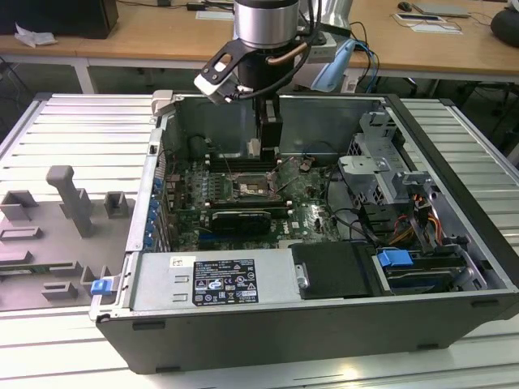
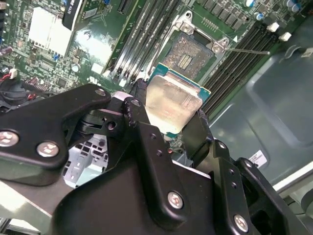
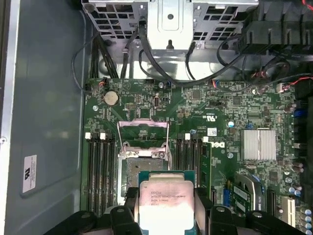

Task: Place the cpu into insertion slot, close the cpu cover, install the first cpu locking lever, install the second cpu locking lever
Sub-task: 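Place the cpu into insertion slot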

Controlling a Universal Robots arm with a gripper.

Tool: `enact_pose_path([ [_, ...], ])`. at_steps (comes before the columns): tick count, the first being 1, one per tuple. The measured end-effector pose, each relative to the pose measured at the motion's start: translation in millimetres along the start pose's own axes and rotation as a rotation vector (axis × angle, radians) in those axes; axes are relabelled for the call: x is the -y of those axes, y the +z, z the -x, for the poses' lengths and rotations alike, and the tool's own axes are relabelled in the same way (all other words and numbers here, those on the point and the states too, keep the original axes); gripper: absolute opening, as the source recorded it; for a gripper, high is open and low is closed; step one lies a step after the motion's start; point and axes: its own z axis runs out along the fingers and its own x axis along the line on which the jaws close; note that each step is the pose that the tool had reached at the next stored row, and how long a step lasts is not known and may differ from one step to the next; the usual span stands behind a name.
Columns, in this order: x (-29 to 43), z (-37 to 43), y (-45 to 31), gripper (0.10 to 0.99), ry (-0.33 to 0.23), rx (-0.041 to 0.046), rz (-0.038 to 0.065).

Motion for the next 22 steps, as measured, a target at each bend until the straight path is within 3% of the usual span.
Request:
enact_pose_path([
  [7,4.3,-0.8,19.8,0.537,-0.001,-0.0001,0.000],
  [17,5.4,-0.8,31.4,0.537,-0.001,-0.0002,0.000],
  [22,6.3,-1.1,43.5,0.537,-0.001,-0.0001,0.000],
])
